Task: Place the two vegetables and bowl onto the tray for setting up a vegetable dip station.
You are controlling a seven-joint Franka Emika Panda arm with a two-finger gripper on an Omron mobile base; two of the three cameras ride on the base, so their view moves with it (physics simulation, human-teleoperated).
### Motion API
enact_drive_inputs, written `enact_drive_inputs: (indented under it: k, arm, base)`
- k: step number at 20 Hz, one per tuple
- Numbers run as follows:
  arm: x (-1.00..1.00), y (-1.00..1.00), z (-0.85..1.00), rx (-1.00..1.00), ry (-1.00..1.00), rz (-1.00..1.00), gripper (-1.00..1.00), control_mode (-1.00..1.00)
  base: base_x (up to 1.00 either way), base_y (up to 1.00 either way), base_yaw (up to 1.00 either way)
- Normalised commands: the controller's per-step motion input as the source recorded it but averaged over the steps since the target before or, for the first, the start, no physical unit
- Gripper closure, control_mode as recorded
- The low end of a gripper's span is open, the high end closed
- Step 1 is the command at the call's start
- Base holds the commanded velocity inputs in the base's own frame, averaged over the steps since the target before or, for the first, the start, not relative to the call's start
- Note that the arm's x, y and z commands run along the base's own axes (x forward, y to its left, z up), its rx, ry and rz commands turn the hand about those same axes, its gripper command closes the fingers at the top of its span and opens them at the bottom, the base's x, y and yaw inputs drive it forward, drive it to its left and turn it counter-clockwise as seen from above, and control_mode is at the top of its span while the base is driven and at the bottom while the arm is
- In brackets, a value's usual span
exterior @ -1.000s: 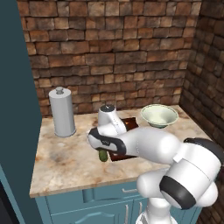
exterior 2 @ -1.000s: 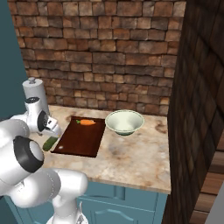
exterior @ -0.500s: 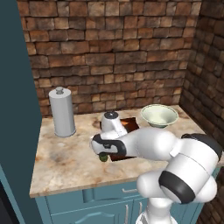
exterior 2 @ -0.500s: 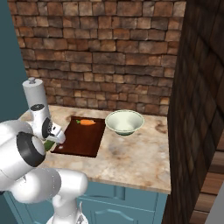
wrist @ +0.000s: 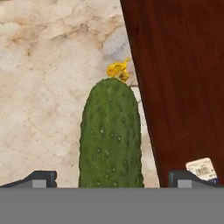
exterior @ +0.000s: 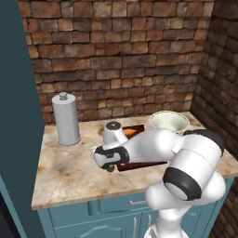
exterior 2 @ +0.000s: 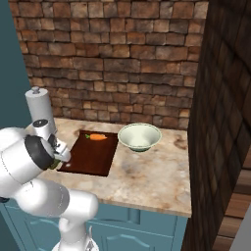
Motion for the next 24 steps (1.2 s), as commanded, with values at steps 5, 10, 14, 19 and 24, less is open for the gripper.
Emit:
enact_drive_inputs:
  k: [5,10,14,19,24]
  arm:
    - [0.11,0.18,-0.19,0.00,0.00,0.00,-1.00,-1.00]
    - [0.07,0.01,-0.12,0.00,0.00,0.00,1.00,-1.00]
    - [0.00,0.00,0.00,0.00,0.00,0.00,1.00,-1.00]
    - [0.00,0.00,0.11,0.00,0.02,-0.01,1.00,-1.00]
    - [0.00,-0.02,0.39,0.01,0.00,-0.06,1.00,-1.00]
  base:
    - [0.00,0.00,0.00]
    - [0.00,0.00,0.00]
    - [0.00,0.00,0.00]
    - [0.00,0.00,0.00]
    - [0.00,0.00,0.00]
